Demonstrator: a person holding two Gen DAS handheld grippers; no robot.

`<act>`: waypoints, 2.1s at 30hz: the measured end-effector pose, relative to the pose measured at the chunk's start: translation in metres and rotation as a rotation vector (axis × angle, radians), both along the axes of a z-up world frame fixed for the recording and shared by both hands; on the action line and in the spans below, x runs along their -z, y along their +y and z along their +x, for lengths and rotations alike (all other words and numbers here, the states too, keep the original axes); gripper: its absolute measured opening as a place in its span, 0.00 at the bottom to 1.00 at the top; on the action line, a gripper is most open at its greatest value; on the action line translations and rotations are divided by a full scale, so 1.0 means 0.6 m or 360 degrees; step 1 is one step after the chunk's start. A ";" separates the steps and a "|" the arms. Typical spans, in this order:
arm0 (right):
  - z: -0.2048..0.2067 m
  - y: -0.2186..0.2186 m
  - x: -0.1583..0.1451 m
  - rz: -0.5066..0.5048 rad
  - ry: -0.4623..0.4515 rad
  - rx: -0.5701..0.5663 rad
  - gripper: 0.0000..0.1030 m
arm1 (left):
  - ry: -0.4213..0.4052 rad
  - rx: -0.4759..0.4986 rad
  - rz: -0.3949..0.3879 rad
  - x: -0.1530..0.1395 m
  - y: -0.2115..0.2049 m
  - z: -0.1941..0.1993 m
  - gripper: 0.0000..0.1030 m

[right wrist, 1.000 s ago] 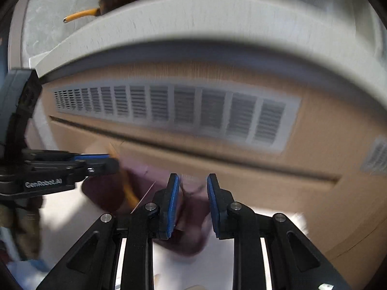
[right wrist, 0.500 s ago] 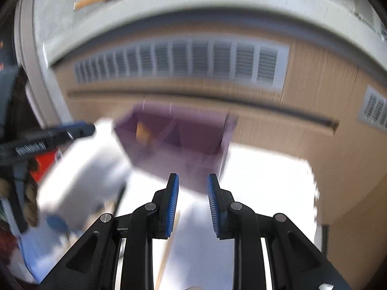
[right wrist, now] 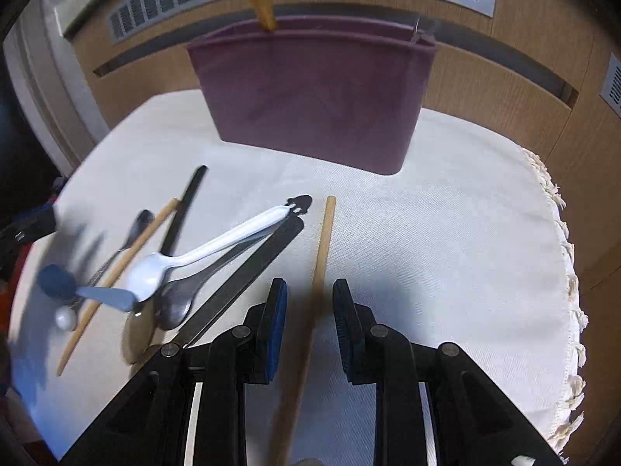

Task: Organize utensils
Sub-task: 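Grasp the white ball-handled spoon with the left tool while the right tool grasps a chopstick, then carry both held utensils over the maroon holder and drop them in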

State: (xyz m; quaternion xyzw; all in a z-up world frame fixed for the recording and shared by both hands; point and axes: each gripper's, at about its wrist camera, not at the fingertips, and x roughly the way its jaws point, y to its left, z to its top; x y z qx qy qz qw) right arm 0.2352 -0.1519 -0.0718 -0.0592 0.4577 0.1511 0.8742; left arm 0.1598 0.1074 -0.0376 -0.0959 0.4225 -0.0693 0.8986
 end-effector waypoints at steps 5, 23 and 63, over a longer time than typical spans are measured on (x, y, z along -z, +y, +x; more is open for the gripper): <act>0.012 0.020 0.009 -0.0043 -0.0066 0.0019 0.17 | 0.0031 0.0081 -0.0004 0.009 0.000 -0.028 0.42; -0.070 -0.029 -0.042 0.0125 -0.0129 0.0016 0.05 | 0.0164 0.0106 0.0011 0.039 -0.064 -0.066 0.36; -0.126 -0.091 -0.299 0.0506 -0.0851 -0.0039 0.05 | -0.0844 0.0279 0.0134 -0.389 -0.148 -0.007 0.21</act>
